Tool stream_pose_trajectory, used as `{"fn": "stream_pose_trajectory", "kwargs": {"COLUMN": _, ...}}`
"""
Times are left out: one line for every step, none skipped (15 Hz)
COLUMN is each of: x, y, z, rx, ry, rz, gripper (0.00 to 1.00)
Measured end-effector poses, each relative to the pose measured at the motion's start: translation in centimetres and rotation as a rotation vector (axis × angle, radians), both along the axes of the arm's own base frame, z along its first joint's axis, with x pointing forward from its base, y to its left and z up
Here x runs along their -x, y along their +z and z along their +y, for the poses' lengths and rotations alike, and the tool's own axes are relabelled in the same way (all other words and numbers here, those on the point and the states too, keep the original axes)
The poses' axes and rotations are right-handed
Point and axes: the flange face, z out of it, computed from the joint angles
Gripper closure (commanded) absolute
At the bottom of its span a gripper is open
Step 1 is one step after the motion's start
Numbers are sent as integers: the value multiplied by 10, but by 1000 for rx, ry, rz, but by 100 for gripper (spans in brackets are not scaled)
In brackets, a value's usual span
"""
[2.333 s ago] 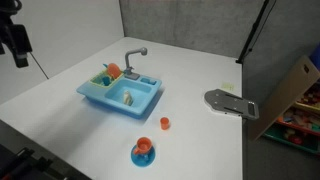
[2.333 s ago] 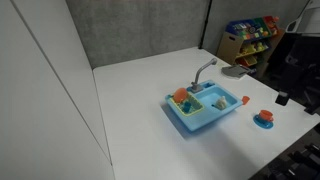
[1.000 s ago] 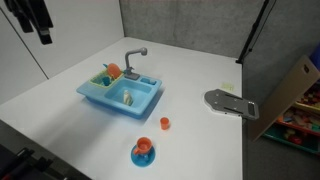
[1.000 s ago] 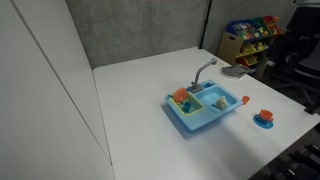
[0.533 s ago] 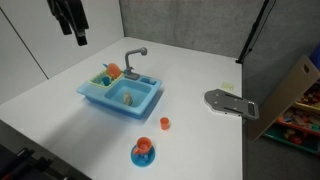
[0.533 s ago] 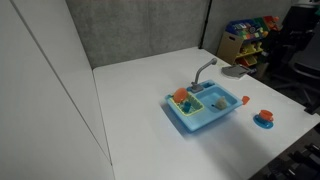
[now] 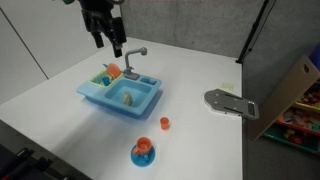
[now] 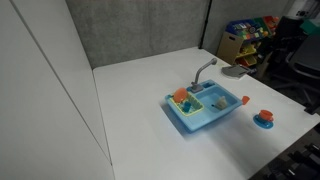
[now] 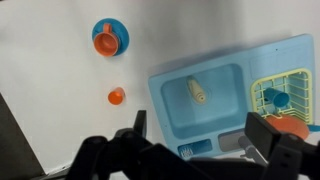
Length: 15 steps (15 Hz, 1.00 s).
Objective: Pick up the orange cup and put it in the sink
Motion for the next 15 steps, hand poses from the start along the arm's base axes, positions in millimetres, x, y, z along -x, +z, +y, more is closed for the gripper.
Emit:
{"fn": "stream_pose_trajectory", "kwargs": {"x": -4, "y": -7, "z": -7, "rx": 2, "ry": 6, "rz": -5, "gripper": 0}}
{"fn": "stream_pose_trajectory", "kwargs": {"x": -9, "y": -14, "z": -13, "rx": 5, "ry": 8, "rz": -10, "gripper": 0}}
{"fn": "stream_pose_trajectory", "kwargs": {"x": -12, "y": -21, "z": -18, "rx": 6, "ry": 10, "rz": -13, "gripper": 0}}
{"fn": "stream_pose_trajectory", "kwargs": {"x": -16, "y": -29, "z": -23, "rx": 7, "ry": 11, "rz": -13, "gripper": 0}}
{"fn": "stream_pose_trajectory", "kwargs": {"x": -19, "y": -34, "z": -27, "rx": 3, "ry": 10, "rz": -13, "gripper": 0}}
{"fn": "stream_pose_trajectory", "kwargs": {"x": -20, "y": -37, "z": -29, "rx": 3, "ry": 9, "rz": -8, "gripper": 0}}
{"fn": "stream_pose_trajectory", "kwargs": {"x": -19, "y": -39, "z": -29, "rx": 2, "ry": 9, "rz": -4, "gripper": 0}}
{"fn": "stream_pose_trajectory", "kwargs": {"x": -19, "y": -39, "z": -28, "rx": 2, "ry": 9, "rz": -3, "gripper": 0}}
{"fn": "stream_pose_trajectory", "kwargs": {"x": -20, "y": -39, "z": -27, "rx": 2, "ry": 11, "rz": -4, "gripper": 0}}
{"fn": "stream_pose_trajectory", "kwargs": {"x": -20, "y": -39, "z": -27, "rx": 2, "ry": 12, "rz": -4, "gripper": 0}}
{"fn": "stream_pose_trajectory", "kwargs": {"x": -20, "y": -39, "z": -27, "rx": 2, "ry": 12, "rz": -4, "gripper": 0}}
{"fn": "stream_pose_trajectory", "kwargs": {"x": -20, "y": -39, "z": -27, "rx": 2, "ry": 12, "rz": -4, "gripper": 0}}
{"fn": "stream_pose_trajectory", "kwargs": {"x": -20, "y": -40, "z": -27, "rx": 2, "ry": 12, "rz": -3, "gripper": 0}}
{"fn": "stream_pose_trajectory", "kwargs": {"x": -20, "y": -40, "z": -28, "rx": 2, "ry": 10, "rz": -3, "gripper": 0}}
{"fn": "stream_pose_trajectory", "kwargs": {"x": -20, "y": -42, "z": -30, "rx": 4, "ry": 6, "rz": -9, "gripper": 0}}
